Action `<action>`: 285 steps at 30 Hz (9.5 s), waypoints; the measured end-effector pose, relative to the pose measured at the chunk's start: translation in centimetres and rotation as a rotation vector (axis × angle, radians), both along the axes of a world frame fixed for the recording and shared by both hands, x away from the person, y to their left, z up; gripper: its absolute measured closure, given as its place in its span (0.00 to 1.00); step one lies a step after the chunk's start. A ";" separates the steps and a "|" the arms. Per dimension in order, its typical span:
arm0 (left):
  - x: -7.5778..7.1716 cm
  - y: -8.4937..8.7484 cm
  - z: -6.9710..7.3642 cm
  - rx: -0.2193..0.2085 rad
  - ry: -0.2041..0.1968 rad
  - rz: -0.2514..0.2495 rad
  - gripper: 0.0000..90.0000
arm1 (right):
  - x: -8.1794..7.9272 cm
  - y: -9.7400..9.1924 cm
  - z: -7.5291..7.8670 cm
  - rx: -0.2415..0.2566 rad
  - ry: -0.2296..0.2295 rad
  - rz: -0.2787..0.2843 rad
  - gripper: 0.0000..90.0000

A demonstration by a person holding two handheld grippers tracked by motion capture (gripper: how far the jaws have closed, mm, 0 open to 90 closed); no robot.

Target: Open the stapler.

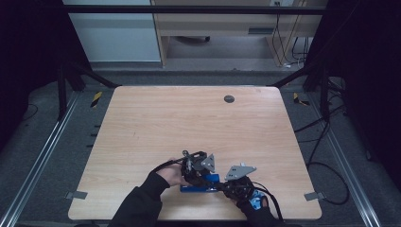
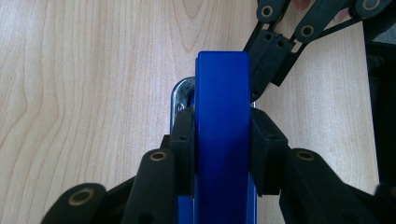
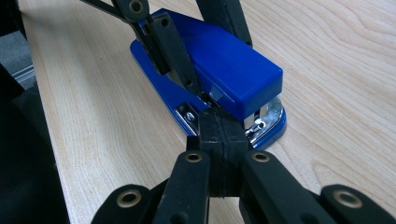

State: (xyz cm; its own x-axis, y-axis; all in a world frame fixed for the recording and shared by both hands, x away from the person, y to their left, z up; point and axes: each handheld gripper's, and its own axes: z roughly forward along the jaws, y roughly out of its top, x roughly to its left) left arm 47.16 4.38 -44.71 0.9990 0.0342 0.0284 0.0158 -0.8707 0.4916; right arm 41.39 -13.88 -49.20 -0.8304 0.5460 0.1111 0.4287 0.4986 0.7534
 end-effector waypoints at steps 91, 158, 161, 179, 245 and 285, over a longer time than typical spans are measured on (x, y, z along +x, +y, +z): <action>0.4 0.4 -0.3 -0.037 0.022 -0.019 0.73 | 0.0 0.0 0.1 0.000 0.016 -0.007 1.00; 0.4 2.7 0.5 -0.170 0.036 0.036 0.72 | 0.4 -1.2 1.6 0.099 -0.063 -0.015 1.00; 0.4 2.6 0.4 -0.168 0.040 0.038 0.71 | 0.6 -1.1 1.6 0.105 -0.065 -0.016 1.00; -0.6 4.9 2.1 -0.244 0.031 0.213 0.51 | 0.9 -1.1 1.5 0.125 -0.065 -0.001 1.00; -12.4 7.3 -4.7 -0.694 -0.254 0.795 0.96 | 1.2 -0.6 1.5 0.135 -0.060 0.010 1.00; -10.6 1.4 -6.9 -0.627 -0.187 0.776 1.00 | 1.3 -0.6 1.5 0.141 -0.050 0.005 1.00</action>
State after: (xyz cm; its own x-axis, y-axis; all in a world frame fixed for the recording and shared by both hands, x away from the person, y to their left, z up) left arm 36.61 5.79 -51.65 0.6758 0.7343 -0.0640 0.3431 -0.2366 0.9090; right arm 42.73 -14.43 -47.67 -0.8395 0.5239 0.1443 0.3863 0.3886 0.8365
